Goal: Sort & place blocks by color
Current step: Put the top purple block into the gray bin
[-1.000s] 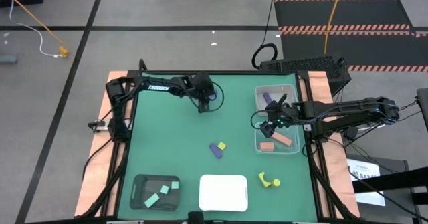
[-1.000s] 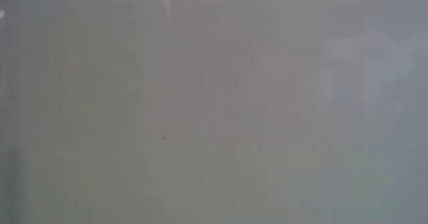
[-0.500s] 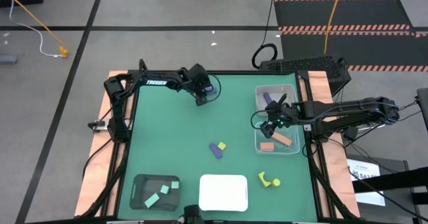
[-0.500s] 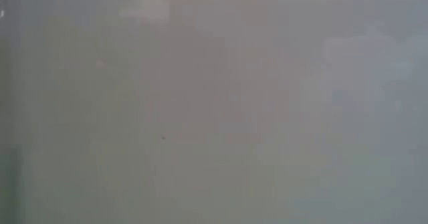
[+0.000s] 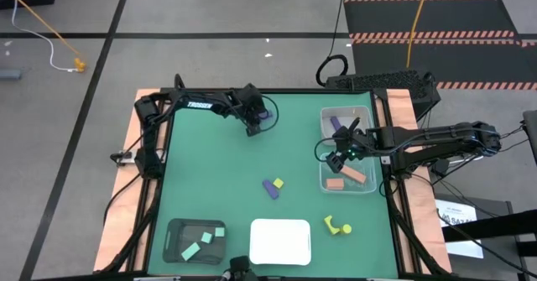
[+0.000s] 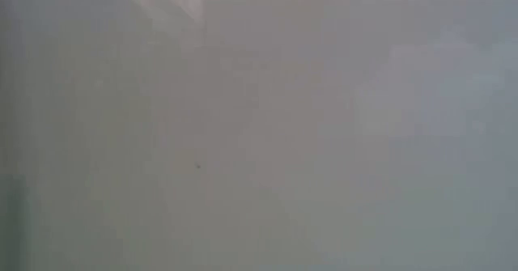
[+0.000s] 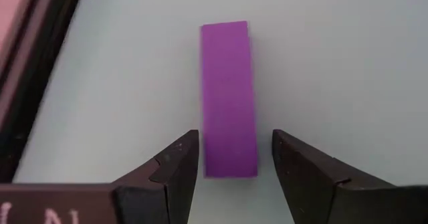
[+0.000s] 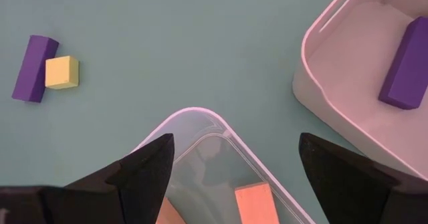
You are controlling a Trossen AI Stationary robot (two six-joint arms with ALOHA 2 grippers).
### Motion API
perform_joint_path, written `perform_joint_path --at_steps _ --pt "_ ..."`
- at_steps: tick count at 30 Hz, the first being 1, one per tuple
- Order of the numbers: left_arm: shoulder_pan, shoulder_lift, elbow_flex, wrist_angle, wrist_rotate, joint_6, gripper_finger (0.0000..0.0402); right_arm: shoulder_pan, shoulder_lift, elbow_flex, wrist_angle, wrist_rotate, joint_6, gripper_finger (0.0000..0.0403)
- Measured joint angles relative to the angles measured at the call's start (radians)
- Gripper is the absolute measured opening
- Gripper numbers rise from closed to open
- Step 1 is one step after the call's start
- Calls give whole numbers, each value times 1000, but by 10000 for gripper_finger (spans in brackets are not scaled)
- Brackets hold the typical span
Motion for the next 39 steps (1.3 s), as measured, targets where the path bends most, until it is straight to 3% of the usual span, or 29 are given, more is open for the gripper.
perform_joint_path --at_steps 7,15,27,39 --pt "0 0 0 -1 -18 0 183 -1 0 0 20 2 2 313" --pt "-14 2 1 9 -59 28 104 -1 0 0 39 3 3 313" --pt "-43 -22 1 -22 -49 -112 103 -1 0 0 39 2 3 313" --pt "-118 -210 1 -5 -46 -301 103 -1 0 0 38 1 -31 313"
